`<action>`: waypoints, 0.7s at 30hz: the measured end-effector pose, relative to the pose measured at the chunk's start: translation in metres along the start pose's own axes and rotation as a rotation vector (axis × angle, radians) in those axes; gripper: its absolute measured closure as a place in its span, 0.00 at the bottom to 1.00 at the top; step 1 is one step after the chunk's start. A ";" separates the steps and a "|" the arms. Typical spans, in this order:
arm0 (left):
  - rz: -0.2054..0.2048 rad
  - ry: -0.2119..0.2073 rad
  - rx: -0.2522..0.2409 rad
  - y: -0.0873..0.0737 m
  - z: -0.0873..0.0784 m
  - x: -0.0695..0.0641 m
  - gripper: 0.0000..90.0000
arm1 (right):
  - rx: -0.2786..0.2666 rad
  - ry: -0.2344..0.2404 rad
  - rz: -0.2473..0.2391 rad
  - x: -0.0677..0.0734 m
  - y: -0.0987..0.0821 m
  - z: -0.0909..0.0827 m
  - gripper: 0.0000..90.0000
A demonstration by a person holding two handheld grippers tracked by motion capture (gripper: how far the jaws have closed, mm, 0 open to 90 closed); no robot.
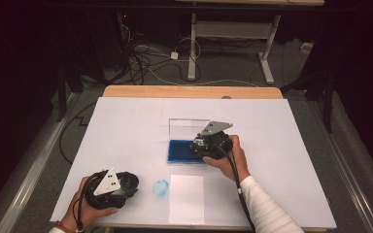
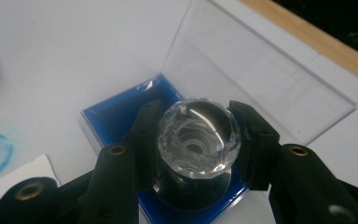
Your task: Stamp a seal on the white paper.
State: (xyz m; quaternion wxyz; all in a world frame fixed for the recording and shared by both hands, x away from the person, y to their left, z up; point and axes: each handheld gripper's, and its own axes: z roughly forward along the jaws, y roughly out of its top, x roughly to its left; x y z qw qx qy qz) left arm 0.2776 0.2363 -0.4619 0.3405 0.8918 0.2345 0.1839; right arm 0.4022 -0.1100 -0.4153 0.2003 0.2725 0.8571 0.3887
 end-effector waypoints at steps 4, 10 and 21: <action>-0.006 0.002 0.003 -0.001 0.000 0.000 0.41 | -0.054 0.002 -0.011 0.000 0.006 -0.016 0.64; -0.003 0.003 0.003 0.000 0.000 -0.002 0.41 | -0.115 0.006 -0.043 0.007 0.015 -0.039 0.64; 0.010 0.008 0.003 0.003 -0.001 -0.007 0.41 | -0.176 0.031 -0.066 0.017 0.016 -0.074 0.64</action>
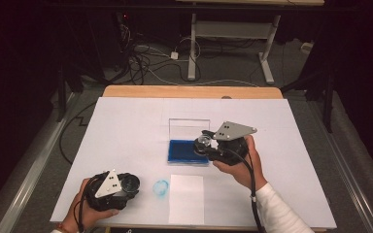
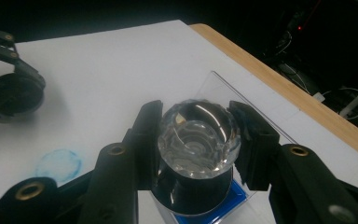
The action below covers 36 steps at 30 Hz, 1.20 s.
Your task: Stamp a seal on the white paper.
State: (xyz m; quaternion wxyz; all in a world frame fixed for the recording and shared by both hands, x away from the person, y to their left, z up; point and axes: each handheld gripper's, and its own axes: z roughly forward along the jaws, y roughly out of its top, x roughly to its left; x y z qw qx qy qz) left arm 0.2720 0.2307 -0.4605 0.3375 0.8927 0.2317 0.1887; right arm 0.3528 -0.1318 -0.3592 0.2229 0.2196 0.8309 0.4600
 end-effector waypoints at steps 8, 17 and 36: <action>0.002 0.002 0.003 0.000 0.000 0.000 0.41 | -0.015 0.035 -0.012 0.009 0.001 -0.012 0.64; 0.004 0.005 0.007 -0.001 -0.001 0.001 0.41 | -0.012 0.060 -0.022 0.015 0.000 -0.015 0.64; 0.008 0.007 0.012 -0.002 -0.001 0.001 0.41 | 0.024 0.123 -0.029 0.033 -0.009 -0.013 0.64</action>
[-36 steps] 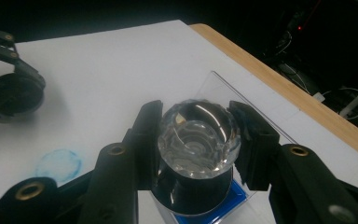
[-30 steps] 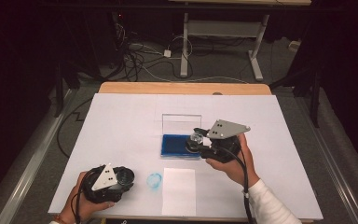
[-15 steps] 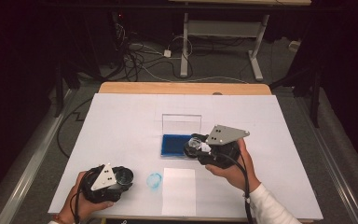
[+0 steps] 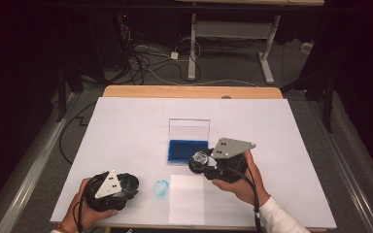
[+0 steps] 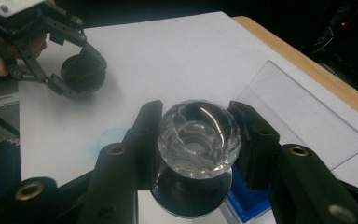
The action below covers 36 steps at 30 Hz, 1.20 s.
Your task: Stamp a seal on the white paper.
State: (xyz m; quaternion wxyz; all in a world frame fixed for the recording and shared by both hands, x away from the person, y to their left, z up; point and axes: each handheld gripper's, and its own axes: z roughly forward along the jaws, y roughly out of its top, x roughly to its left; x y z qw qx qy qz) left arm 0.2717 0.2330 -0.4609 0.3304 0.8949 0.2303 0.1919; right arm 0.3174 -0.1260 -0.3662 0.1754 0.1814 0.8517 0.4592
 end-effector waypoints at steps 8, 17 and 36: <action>0.003 -0.002 0.003 0.000 0.001 0.000 0.41 | 0.056 0.051 -0.020 0.016 -0.010 0.012 0.64; 0.009 -0.007 0.006 0.001 0.001 -0.001 0.41 | 0.096 0.105 -0.042 0.035 -0.020 0.023 0.64; 0.009 -0.005 0.004 0.001 0.001 -0.001 0.41 | 0.165 0.153 -0.055 0.051 -0.038 0.044 0.64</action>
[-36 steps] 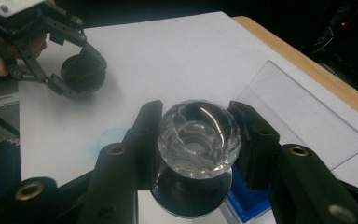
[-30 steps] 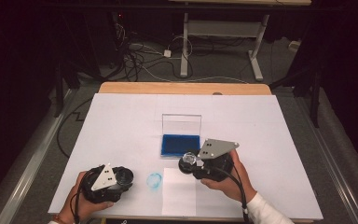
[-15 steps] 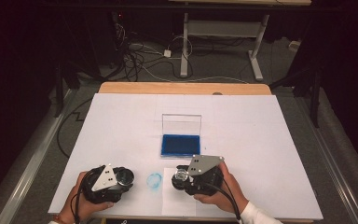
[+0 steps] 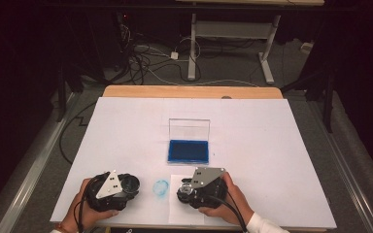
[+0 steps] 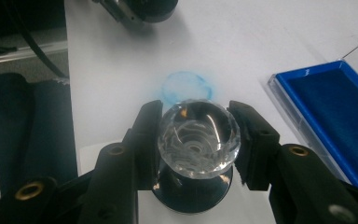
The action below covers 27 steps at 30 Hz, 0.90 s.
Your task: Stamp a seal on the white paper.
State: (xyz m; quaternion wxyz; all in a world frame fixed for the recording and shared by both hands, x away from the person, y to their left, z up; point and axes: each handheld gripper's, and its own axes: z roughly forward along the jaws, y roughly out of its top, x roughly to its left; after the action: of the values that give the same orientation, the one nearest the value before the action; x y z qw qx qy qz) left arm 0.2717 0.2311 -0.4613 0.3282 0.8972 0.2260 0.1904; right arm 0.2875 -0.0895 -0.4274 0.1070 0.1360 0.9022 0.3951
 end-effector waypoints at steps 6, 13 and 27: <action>0.000 -0.001 0.001 0.000 0.000 0.000 0.41 | 0.022 0.010 -0.012 0.003 -0.002 0.006 0.64; 0.003 -0.001 0.003 0.000 -0.001 -0.001 0.41 | 0.036 0.020 -0.013 0.005 -0.004 0.011 0.64; 0.002 -0.004 0.008 0.000 0.001 -0.002 0.41 | 0.029 0.022 0.017 0.005 -0.012 0.014 0.64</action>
State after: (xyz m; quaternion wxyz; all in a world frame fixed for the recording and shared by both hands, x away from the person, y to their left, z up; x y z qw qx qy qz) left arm 0.2705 0.2296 -0.4625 0.3249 0.8991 0.2252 0.1883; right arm 0.2853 -0.0863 -0.4456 0.0918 0.1410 0.9078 0.3843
